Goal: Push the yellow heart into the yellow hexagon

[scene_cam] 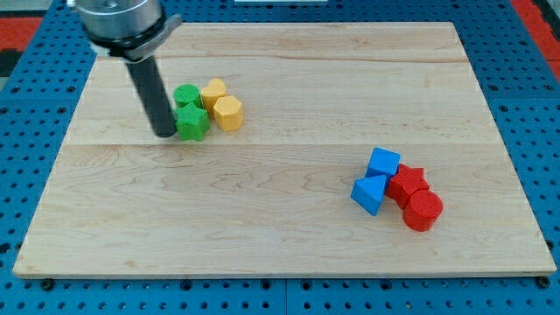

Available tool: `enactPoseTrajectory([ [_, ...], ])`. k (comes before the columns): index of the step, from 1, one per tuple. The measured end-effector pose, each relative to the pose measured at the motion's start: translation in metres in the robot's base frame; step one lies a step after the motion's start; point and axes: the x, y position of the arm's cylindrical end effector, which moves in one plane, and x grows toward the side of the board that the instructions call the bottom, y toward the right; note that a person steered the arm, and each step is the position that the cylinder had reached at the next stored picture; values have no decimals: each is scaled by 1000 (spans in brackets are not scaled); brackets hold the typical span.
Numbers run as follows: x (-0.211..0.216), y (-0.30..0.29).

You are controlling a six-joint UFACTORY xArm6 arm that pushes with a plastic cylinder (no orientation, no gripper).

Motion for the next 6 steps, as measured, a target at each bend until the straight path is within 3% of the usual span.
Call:
enactPoseTrajectory([
  [1, -2, 13],
  [2, 18, -44],
  [4, -55, -58],
  [6, -65, 47],
])
